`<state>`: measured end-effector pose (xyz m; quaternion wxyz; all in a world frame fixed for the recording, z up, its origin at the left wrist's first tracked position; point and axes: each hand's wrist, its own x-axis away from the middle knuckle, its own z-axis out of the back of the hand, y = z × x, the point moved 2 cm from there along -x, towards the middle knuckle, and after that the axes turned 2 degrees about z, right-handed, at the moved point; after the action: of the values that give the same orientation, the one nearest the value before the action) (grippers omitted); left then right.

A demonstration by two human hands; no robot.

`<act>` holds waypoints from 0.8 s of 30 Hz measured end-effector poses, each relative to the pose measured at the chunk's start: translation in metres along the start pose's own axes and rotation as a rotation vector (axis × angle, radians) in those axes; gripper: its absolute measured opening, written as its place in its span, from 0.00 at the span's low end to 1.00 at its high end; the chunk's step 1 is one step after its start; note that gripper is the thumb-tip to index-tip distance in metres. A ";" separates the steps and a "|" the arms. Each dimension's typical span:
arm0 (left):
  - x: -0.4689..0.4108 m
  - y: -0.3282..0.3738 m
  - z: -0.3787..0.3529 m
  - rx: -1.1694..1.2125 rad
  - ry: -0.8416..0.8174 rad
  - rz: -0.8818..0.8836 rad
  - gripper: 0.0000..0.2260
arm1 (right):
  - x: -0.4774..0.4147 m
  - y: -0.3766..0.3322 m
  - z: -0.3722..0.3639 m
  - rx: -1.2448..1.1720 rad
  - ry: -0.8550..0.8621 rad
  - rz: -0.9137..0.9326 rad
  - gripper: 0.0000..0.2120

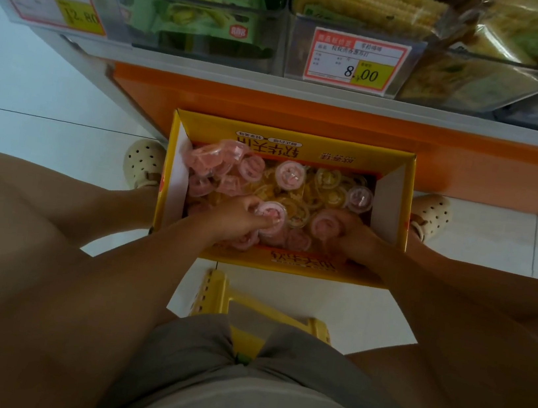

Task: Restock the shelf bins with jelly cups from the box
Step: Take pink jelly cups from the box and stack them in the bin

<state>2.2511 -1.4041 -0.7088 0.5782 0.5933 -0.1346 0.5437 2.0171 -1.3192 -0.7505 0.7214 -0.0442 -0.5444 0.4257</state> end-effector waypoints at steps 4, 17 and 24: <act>0.005 0.003 0.001 -0.022 0.001 -0.002 0.23 | 0.005 -0.014 -0.010 0.141 0.040 0.049 0.17; 0.055 0.039 0.041 0.216 0.085 -0.110 0.33 | 0.082 -0.104 0.012 -1.107 -0.132 0.160 0.14; 0.126 0.097 0.091 0.123 0.187 -0.337 0.14 | 0.144 -0.184 0.045 -0.913 0.056 0.387 0.16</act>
<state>2.2656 -1.4493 -0.5319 0.6335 0.5884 0.0545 0.4994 2.0907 -1.3581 -0.5279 0.5505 -0.4671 -0.6376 0.2686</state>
